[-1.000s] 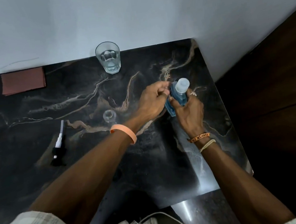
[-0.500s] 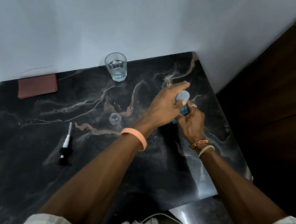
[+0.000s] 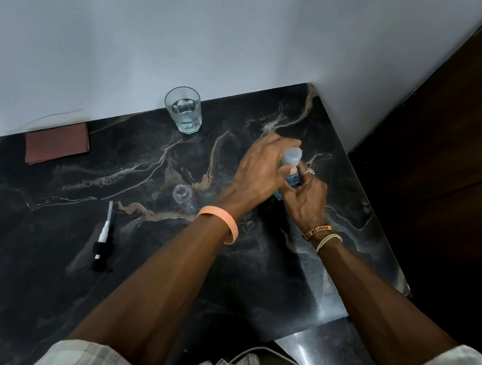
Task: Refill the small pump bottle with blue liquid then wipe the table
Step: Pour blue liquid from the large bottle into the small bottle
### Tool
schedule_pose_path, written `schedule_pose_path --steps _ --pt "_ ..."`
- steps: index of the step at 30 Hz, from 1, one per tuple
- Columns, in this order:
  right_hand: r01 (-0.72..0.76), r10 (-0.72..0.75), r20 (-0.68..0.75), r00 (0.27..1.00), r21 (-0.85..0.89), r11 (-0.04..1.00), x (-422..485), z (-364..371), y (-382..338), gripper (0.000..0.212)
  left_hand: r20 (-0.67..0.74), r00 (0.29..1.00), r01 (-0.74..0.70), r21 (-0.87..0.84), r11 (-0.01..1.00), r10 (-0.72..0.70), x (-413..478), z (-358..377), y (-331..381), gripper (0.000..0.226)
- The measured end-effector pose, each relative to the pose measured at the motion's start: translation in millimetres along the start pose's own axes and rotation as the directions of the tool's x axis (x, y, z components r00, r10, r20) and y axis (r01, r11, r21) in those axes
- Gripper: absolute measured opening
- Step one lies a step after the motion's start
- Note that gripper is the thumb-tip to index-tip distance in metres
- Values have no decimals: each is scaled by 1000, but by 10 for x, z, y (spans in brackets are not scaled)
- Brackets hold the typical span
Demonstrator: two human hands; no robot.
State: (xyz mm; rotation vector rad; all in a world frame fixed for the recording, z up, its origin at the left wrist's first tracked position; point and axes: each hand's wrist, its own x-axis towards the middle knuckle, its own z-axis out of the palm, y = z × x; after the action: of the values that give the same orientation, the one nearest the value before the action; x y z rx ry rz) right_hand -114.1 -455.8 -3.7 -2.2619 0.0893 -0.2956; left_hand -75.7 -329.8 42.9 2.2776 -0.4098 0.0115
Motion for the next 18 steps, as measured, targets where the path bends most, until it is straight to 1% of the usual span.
schedule_pose_path --steps 2,3,5,7,8,9,11,13,15,16,18 --pt "42 -42 3 999 7 999 0 -10 21 46 51 999 10 6 1000 -10 7 -11 30 72" --pt "45 -45 11 999 13 999 1 -9 30 46 81 997 -12 3 1000 12 9 -14 39 74" --pt "15 -15 27 1000 14 1000 5 10 47 42 90 995 -47 -8 999 47 14 -14 53 63" --pt "-11 11 13 1000 19 1000 10 26 57 36 50 998 -32 -4 999 32 38 -25 61 51" --pt "-5 5 0 1000 27 1000 10 24 61 34 39 999 -7 -7 1000 7 46 -34 69 54" --pt "19 -18 -8 1000 29 999 8 20 69 32 48 999 12 -12 1000 -11 48 -38 78 62" --pt "60 -60 3 998 18 998 6 16 80 34 101 995 -9 -18 1000 11 33 -42 92 74" --pt "16 -16 18 1000 27 999 16 30 96 32 120 991 -53 -13 998 55 26 -37 87 64" --pt "-15 14 10 1000 28 999 17 41 105 31 83 996 -40 0 999 40 39 -46 80 51" --pt "-14 14 0 1000 30 999 16 43 104 31 62 998 -12 -1 1000 12 50 -58 83 51" --pt "13 -13 1 1000 31 999 14 31 97 34 83 996 19 3 1000 -19 54 -72 87 63"
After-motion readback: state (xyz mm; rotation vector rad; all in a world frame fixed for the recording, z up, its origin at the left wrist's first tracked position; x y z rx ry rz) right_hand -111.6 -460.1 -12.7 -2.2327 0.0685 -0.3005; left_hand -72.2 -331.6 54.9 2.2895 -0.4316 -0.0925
